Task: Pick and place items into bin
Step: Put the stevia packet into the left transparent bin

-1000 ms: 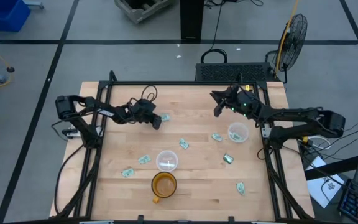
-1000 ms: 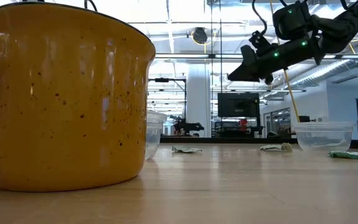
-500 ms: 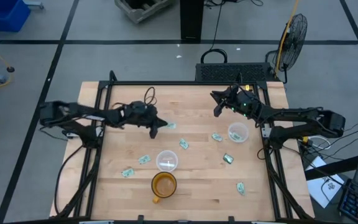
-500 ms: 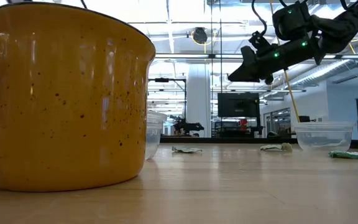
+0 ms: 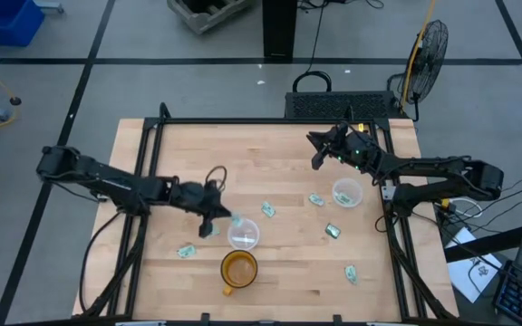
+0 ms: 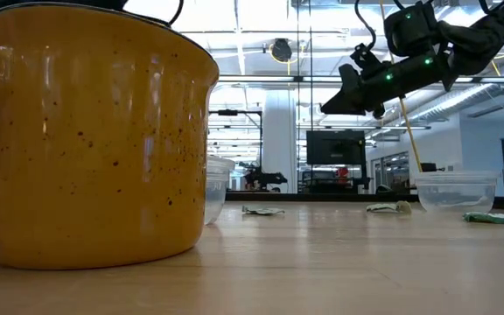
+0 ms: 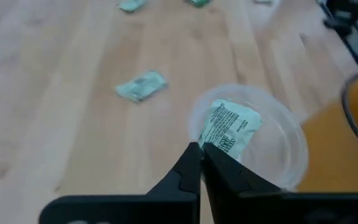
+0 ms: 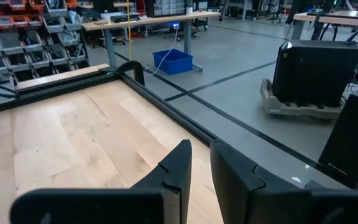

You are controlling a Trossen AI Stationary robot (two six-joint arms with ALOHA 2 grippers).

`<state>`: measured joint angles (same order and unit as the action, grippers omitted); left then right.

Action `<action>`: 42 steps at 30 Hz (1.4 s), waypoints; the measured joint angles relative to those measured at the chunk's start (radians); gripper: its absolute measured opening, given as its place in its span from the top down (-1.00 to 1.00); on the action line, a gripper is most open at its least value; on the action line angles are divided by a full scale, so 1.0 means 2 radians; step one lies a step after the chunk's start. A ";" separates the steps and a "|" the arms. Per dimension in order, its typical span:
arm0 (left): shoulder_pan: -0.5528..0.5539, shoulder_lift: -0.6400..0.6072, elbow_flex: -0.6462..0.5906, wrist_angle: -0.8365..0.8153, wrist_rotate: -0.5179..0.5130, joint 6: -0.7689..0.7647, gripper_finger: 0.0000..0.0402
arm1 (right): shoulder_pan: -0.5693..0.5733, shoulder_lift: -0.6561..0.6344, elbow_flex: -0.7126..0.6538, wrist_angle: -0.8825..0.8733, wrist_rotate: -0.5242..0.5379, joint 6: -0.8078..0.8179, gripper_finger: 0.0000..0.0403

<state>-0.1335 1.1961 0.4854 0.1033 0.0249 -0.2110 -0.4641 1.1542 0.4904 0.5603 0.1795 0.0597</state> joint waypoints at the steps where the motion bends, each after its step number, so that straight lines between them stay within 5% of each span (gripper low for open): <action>1: -0.009 0.007 0.000 0.010 -0.003 0.002 0.97 | 0.000 0.000 0.000 0.002 0.000 0.000 0.74; 10: -0.044 0.078 0.008 0.048 -0.027 -0.016 0.89 | 0.000 0.000 0.000 0.025 0.000 0.004 0.74; 17: -0.047 0.119 0.051 0.015 -0.027 0.040 0.92 | 0.000 0.000 0.000 0.033 0.001 0.001 0.74; 29: -0.045 0.122 0.093 -0.032 -0.043 0.038 0.47 | 0.000 0.000 0.000 0.026 0.000 0.000 0.74; 42: -0.045 0.001 0.225 -0.437 -0.057 0.003 0.40 | 0.000 0.000 0.000 0.009 0.000 0.000 0.74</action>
<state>-0.2245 1.1986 0.9348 -0.7707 -0.0898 -0.2040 -0.4641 1.1541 0.4904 0.5782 0.1802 0.0596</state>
